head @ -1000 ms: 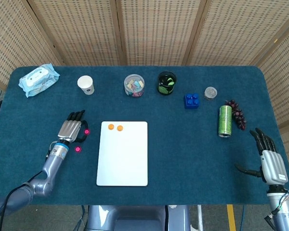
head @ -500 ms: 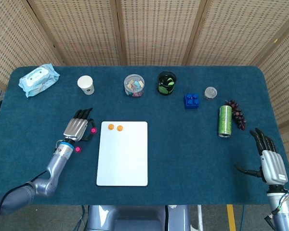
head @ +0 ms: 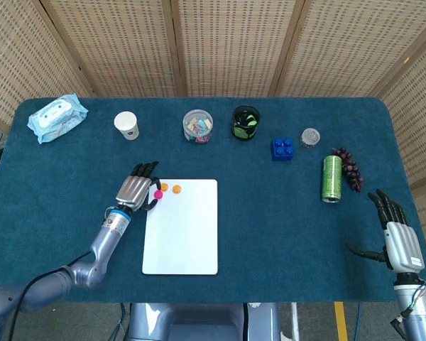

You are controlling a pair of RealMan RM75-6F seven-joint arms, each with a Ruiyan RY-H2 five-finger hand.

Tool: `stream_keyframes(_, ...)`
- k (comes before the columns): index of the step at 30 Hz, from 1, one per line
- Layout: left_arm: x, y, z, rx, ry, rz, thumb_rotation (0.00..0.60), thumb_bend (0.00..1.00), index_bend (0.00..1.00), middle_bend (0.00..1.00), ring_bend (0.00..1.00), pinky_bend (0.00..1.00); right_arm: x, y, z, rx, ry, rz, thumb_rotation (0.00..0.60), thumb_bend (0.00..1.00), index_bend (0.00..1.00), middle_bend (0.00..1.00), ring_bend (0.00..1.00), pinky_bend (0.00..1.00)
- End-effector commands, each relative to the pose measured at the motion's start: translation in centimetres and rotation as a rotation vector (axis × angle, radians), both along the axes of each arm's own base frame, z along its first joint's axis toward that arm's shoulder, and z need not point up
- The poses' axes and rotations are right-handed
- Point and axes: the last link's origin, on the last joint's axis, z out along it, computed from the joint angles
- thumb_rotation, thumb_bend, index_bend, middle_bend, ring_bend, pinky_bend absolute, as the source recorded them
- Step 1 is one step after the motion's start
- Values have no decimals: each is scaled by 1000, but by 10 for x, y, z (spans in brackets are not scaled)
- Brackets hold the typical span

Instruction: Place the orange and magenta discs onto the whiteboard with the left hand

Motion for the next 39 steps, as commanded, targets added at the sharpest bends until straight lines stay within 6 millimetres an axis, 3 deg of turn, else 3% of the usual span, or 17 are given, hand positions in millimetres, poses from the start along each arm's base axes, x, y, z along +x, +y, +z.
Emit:
stream_keyframes(1, 2, 0, -2, -3, 1, -4, 600, 366, 623, 0, 0, 0, 0, 0, 0, 1, 0, -1, 600, 131, 0, 0, 0, 0)
stream_keyframes(12, -1, -4, -5, -10, 14, 3, 600, 354, 615, 0, 0, 0, 0, 0, 0, 2, 0, -1, 600, 131, 0, 0, 0, 0)
stream_keyframes(17, 0, -6, -4, -16, 3, -5, 600, 338, 499, 0, 0, 0, 0, 0, 0, 2, 0, -2, 600, 131, 0, 0, 0, 0)
stream_keyframes(22, 0, -8, 2, -10, -4, -17, 600, 327, 313, 0, 0, 0, 0, 0, 0, 3, -1, -3, 600, 131, 0, 0, 0, 0)
stream_keyframes(30, 1, -9, 11, -9, -11, -17, 600, 315, 153, 0, 0, 0, 0, 0, 0, 2, 0, -1, 600, 131, 0, 0, 0, 0)
stream_keyframes(35, 3, -11, 18, 1, -32, -28, 600, 315, 130, 0, 0, 0, 0, 0, 0, 3, 1, -2, 600, 131, 0, 0, 0, 0)
stream_keyframes(39, -11, -24, 30, 4, -19, -39, 600, 320, 161, 0, 0, 0, 0, 0, 0, 4, 1, -2, 600, 131, 0, 0, 0, 0)
